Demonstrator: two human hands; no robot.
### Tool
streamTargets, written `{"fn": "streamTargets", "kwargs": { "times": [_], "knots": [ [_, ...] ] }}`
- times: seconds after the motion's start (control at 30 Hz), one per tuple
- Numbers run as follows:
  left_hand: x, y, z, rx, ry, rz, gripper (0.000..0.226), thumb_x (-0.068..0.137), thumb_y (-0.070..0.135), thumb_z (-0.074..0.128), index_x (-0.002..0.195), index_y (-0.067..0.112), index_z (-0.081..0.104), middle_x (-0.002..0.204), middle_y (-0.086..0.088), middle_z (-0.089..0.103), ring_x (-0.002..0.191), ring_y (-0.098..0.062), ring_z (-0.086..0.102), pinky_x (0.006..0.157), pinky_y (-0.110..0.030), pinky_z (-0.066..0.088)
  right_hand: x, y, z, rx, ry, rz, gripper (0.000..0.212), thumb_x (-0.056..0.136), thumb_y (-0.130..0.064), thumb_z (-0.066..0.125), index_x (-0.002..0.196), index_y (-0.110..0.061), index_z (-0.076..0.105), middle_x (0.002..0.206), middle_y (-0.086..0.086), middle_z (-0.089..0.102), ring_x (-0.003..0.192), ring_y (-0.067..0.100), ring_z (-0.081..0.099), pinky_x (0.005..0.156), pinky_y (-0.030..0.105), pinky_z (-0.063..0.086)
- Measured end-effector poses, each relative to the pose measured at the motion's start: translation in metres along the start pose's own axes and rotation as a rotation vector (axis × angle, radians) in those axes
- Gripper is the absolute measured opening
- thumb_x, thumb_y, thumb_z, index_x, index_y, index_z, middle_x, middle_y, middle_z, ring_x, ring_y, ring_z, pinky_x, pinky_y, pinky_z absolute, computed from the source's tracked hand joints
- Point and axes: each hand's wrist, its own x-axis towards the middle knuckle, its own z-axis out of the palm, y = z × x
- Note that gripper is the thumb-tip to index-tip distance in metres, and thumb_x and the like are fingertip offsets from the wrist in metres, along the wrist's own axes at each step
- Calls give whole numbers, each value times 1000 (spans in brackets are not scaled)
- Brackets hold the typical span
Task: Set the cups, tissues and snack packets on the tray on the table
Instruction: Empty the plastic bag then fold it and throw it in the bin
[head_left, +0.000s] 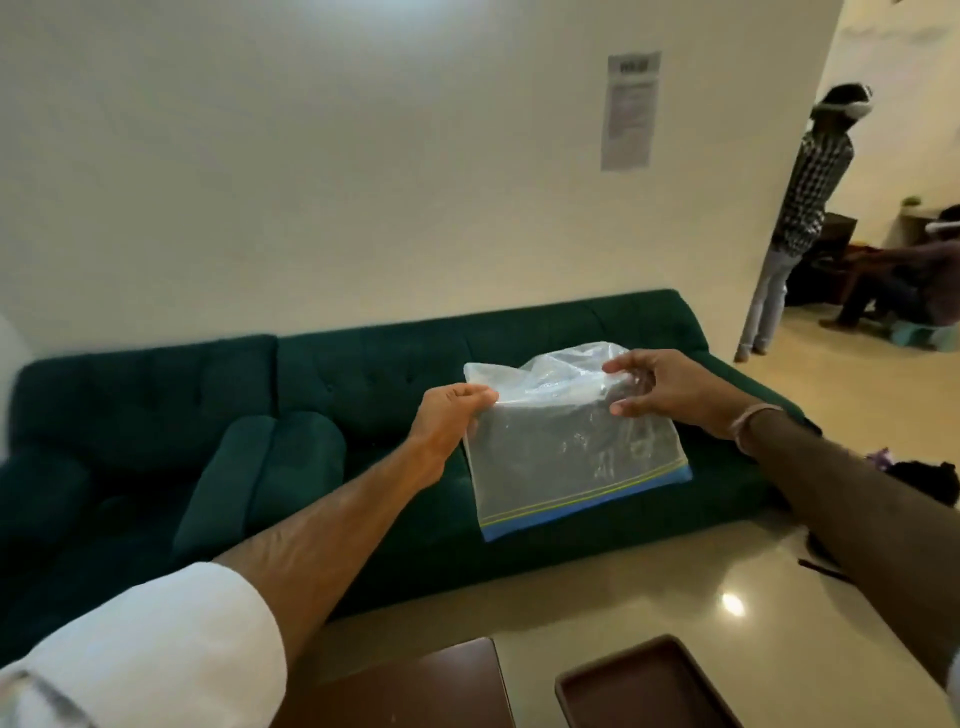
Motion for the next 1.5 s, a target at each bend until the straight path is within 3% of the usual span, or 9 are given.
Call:
{"fn": "streamTargets", "kwargs": {
  "times": [0.13,0.33,0.6,0.7,0.83,0.97,1.13,1.27,1.5],
  "knots": [
    [-11,33,-35,356,-11,121,51,73,52,79,112,20,73,114,-2,66,102,-15,65,84,-28,56,20,-49,-8,-200,80,-95,23,76,-22,83,97,-15,74,88,7,72,77,18,64,74,27,52],
    [-37,87,-72,891,58,253,58,70,67,74,119,36,67,153,7,38,142,-20,31,118,-47,24,40,-127,-5,-363,2,-327,9,82,-24,77,85,-21,70,100,6,58,90,22,60,78,25,43],
    [-73,115,-113,613,-136,160,36,69,40,83,101,24,74,98,0,77,92,-19,72,89,-43,58,36,-219,37,-295,-49,-612,15,78,-27,80,90,-29,72,107,1,57,96,16,59,85,21,43],
    [-88,106,-141,419,-66,186,19,76,24,82,93,17,77,88,-2,76,83,-19,72,82,-40,59,33,-242,61,-249,44,-633,45,73,-34,83,115,-33,65,117,2,57,105,22,59,98,36,46],
    [-120,99,-184,197,125,220,17,81,16,80,97,13,77,95,-7,78,91,-24,74,89,-42,58,25,-272,106,-161,171,-453,111,61,-53,86,149,-35,20,151,7,34,136,31,36,110,54,32],
    [-161,96,-238,-141,235,220,33,82,8,78,113,0,71,112,-19,73,104,-36,70,91,-49,57,14,-307,158,344,-167,-161,136,60,-43,91,154,-28,-6,157,12,28,141,35,34,116,50,28],
    [-218,86,-308,-392,239,228,36,85,3,73,119,-6,65,108,-19,73,95,-33,73,76,-40,60,-16,-351,228,604,-474,-104,71,66,-27,88,127,-5,58,126,17,66,111,32,66,100,52,51],
    [-268,73,-373,-370,304,221,38,81,7,78,118,2,69,116,-19,72,105,-37,70,81,-45,59,-47,-407,283,776,-511,-139,46,70,-2,81,114,2,67,105,17,74,85,29,72,76,39,60],
    [-359,56,-481,-338,375,202,37,78,-5,72,112,9,69,106,-12,74,95,-30,73,74,-40,59,-99,-499,373,892,-640,-180,47,75,16,64,116,-7,62,105,18,71,94,38,68,81,47,59]
  ]
}}
